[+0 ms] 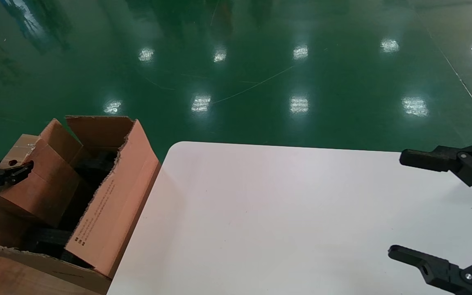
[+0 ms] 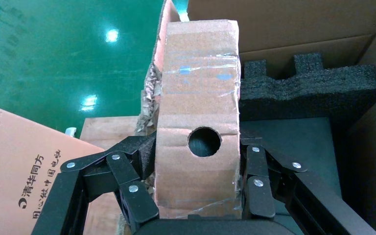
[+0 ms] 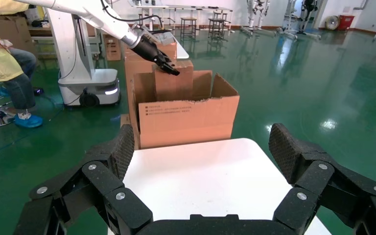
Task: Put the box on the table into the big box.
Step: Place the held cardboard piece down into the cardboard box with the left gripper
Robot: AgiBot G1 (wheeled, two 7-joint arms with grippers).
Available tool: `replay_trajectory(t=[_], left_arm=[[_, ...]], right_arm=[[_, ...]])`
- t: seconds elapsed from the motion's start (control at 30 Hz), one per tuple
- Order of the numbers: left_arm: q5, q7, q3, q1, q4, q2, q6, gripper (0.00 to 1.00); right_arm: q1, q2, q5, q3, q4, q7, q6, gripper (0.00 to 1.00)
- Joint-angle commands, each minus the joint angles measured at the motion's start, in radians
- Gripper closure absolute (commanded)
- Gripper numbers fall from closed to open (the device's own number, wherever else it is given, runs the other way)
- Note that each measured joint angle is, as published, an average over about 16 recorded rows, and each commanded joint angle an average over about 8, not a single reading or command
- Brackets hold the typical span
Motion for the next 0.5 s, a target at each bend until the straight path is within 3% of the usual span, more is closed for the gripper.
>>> replay_trajectory(t=[0.03, 0.5], left_arm=[[-0.014, -0.023, 0.010, 0.036, -0.034, -0.016, -0.038, 1.00], [-0.082, -0.103, 0.086, 0.173, -0.171, -0.087, -0.212, 1.00]], right_arm=[[0.000, 0.000, 0.000, 0.000, 0.000, 0.000, 0.000, 0.00], [0.000, 0.000, 0.000, 0.000, 0.000, 0.000, 0.000, 0.00]])
